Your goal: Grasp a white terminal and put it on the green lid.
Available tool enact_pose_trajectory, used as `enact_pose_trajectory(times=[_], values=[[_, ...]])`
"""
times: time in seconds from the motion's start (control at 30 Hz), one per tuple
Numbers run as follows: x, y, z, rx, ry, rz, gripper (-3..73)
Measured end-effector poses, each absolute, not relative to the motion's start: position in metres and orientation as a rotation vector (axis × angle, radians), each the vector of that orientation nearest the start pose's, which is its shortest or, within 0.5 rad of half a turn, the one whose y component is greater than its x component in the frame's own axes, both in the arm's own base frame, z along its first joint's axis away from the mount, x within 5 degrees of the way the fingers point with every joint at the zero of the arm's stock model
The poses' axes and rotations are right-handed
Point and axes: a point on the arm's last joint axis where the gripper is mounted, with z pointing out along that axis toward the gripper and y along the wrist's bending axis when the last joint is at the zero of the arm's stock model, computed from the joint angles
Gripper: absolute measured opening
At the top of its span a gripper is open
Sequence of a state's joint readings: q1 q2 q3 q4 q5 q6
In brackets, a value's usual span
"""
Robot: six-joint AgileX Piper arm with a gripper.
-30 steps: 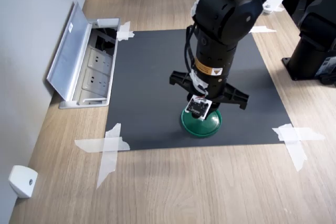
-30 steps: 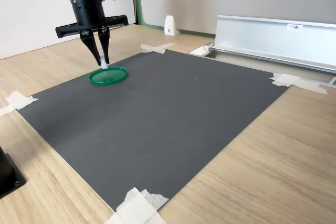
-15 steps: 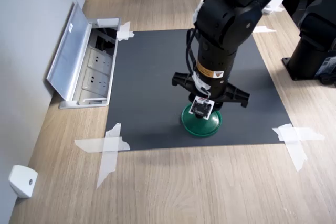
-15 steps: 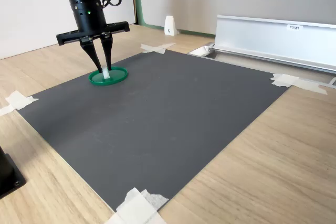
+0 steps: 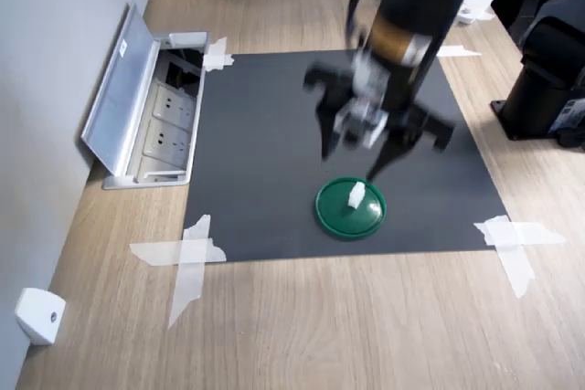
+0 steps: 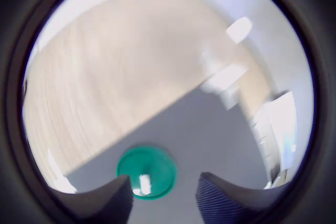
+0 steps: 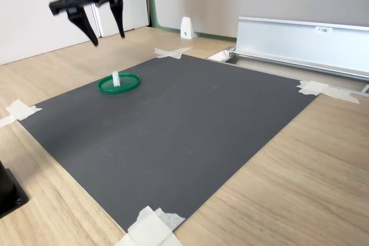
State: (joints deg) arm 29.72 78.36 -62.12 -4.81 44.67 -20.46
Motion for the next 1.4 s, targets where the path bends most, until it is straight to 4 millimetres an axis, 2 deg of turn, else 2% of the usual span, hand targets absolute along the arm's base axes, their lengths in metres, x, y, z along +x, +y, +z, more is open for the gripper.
enact_pose_trajectory(times=[0.1,0.2,0.3,0.4,0.5,0.6,0.8,1.07,1.2,1.4], values=[[0.228,0.108,0.349,-0.920,2.160,0.017,28.4],[0.203,0.074,0.386,-0.717,2.040,0.019,7.9],[0.174,0.046,0.407,-0.553,1.903,-0.022,1.3],[0.142,0.025,0.414,-0.403,1.769,-0.069,-0.2],[0.111,0.009,0.402,-0.268,1.676,-0.110,-0.5],[0.088,-0.001,0.374,-0.173,1.668,-0.165,-0.5],[0.058,-0.007,0.318,-0.050,1.715,-0.239,-0.7],[0.038,-0.004,0.271,-0.014,1.742,-0.228,-0.7],[0.034,-0.003,0.257,-0.013,1.731,-0.228,-0.7],[0.035,-0.003,0.248,-0.014,1.761,-0.223,-0.7]])
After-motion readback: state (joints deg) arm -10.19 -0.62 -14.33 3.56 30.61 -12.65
